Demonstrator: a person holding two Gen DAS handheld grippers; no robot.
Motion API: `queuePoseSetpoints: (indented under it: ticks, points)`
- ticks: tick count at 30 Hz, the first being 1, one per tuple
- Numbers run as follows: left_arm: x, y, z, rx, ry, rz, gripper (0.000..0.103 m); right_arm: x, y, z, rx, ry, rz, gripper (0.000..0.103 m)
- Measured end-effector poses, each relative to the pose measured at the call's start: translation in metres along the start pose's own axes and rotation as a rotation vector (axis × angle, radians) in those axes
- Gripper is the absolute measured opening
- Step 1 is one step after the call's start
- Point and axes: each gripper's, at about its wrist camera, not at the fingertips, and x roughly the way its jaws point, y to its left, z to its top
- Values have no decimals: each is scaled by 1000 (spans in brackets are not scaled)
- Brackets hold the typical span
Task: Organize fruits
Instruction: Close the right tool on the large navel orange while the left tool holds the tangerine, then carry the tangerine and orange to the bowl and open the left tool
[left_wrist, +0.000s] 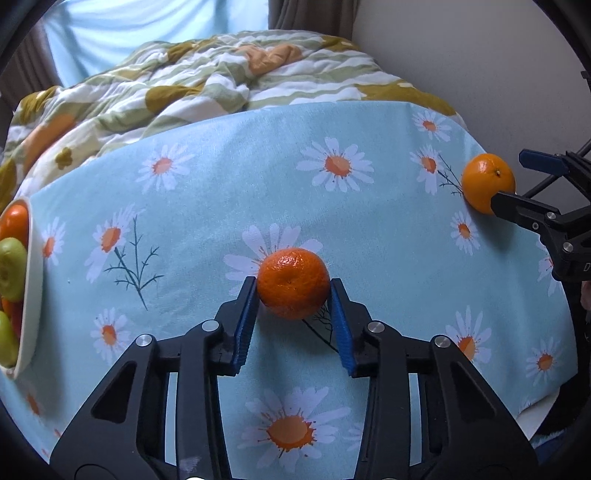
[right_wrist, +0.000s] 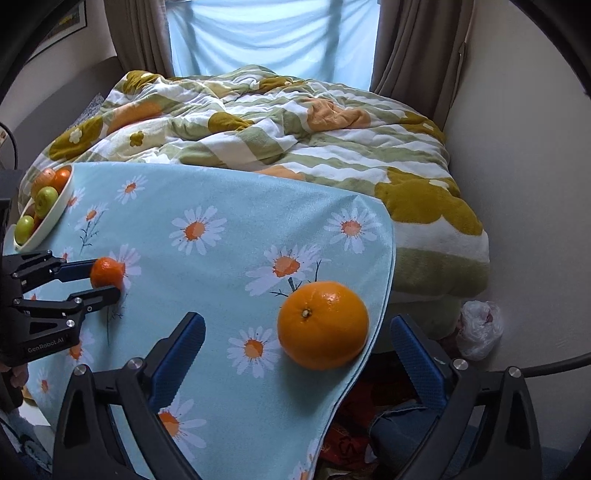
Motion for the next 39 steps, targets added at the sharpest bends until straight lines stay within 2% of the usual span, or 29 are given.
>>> queuePoseSetpoints:
  ticks: [3, 5, 8, 12, 15, 20, 23, 32, 39]
  points:
    - [0, -2, -1, 7, 0, 9, 44, 2, 2, -1, -73, -11, -40, 96]
    - [-1, -3, -1, 7, 1, 11, 44, 7, 3, -1, -109, -2, -47, 86]
    - [-2, -2, -1, 6, 4, 13, 44, 16, 4, -3, -138, 21, -45, 77]
    - [-2, -2, -1, 8, 4, 14, 44, 22, 3, -5, -165, 32, -48, 76]
    - [-2, -1, -1, 5, 5, 9, 44, 24, 5, -6, -200, 34, -72, 68]
    - [-6, 1, -8, 1, 2, 2, 44, 30, 7, -8, -222, 52, -88, 67]
    - [-10, 2, -11, 0, -2, -1, 44, 33, 8, -9, -231, 56, -112, 57]
    - [-30, 12, -13, -14, -32, -2, 44, 19, 13, -4, -182, 37, -90, 56]
    - [-55, 25, -14, -40, -69, -5, 44, -3, 30, 7, -121, 12, -36, 56]
